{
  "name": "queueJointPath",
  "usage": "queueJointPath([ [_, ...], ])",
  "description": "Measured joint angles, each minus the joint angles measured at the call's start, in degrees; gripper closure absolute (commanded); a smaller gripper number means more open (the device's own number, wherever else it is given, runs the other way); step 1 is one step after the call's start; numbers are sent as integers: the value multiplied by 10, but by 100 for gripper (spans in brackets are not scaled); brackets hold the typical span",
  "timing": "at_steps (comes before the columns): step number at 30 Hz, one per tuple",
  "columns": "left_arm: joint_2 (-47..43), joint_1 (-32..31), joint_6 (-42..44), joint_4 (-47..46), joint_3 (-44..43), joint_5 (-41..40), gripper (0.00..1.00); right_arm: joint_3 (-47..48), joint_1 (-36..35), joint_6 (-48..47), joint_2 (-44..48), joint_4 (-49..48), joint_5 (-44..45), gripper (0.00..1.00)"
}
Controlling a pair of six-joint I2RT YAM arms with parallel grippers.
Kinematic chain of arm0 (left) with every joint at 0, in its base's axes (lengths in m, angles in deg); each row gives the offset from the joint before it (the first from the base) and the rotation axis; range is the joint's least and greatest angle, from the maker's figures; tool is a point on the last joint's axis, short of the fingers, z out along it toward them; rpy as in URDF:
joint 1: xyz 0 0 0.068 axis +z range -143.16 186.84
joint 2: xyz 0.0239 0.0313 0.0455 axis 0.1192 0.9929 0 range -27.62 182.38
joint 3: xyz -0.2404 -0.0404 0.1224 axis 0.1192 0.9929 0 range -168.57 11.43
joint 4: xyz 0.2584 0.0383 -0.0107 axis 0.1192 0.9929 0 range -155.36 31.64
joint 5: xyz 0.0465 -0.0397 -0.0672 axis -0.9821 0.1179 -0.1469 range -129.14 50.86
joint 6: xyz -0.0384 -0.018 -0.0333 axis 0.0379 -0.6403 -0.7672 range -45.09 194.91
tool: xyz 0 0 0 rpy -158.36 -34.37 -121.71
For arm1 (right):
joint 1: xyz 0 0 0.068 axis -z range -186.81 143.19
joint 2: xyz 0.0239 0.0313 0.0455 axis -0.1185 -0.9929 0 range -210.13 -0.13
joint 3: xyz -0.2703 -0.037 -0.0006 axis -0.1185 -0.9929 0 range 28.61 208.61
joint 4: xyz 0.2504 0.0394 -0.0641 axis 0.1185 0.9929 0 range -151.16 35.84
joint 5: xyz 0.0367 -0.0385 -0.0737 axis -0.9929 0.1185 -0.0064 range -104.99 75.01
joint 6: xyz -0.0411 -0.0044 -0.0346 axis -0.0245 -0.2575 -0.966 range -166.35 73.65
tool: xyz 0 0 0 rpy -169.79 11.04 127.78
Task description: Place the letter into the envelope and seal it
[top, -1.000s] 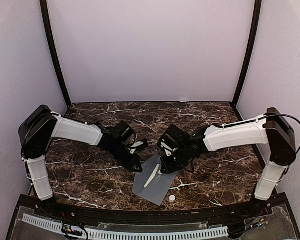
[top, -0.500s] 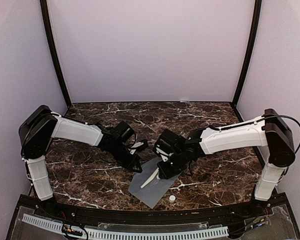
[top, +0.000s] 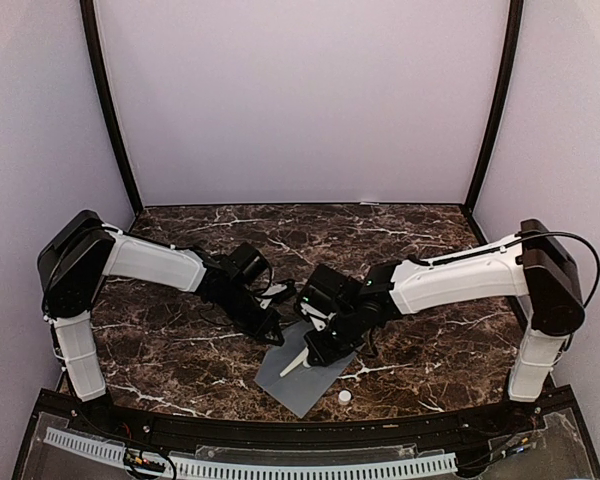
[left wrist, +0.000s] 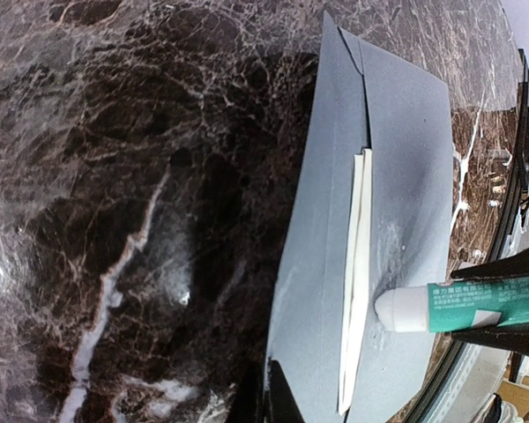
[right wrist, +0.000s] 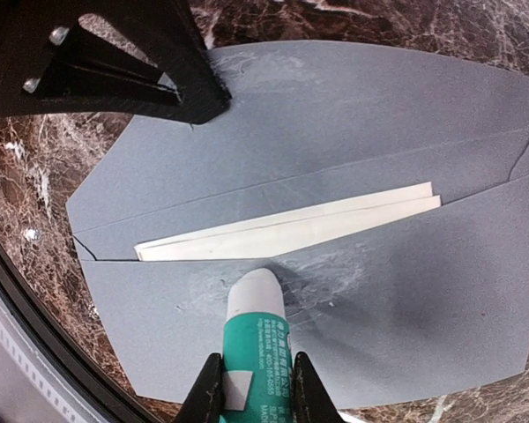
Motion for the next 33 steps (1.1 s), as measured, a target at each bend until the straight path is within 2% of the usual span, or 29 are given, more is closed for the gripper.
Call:
queueJointPath([
  [16,0,0,1,0,0,0,100,15,-11,14,-12,9,-14,100],
  [33,0,0,11,-7,0,5,100,15,23,12,-12,17,6,100],
])
